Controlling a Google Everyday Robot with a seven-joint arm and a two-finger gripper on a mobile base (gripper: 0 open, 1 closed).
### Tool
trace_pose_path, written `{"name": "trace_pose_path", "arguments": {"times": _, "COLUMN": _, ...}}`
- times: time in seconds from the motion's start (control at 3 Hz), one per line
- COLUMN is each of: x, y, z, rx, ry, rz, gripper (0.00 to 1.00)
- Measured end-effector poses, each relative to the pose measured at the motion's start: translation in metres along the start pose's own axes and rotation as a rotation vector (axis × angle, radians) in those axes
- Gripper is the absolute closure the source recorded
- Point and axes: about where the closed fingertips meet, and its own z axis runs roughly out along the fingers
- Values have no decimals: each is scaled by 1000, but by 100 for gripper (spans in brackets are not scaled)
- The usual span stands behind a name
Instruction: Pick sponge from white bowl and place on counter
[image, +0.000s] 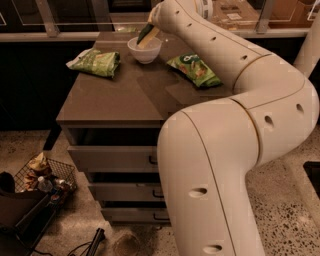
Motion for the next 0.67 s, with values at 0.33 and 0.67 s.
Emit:
{"name": "trace_pose_path", "arguments": {"times": 0.33, "x": -26, "y": 12, "z": -12, "rx": -3, "ry": -33, "rz": -19, "gripper": 100}}
{"name": "trace_pose_path", "arguments": {"times": 0.67, "x": -48, "y": 17, "z": -39, "rx": -3, "ry": -39, "rz": -19, "gripper": 100}}
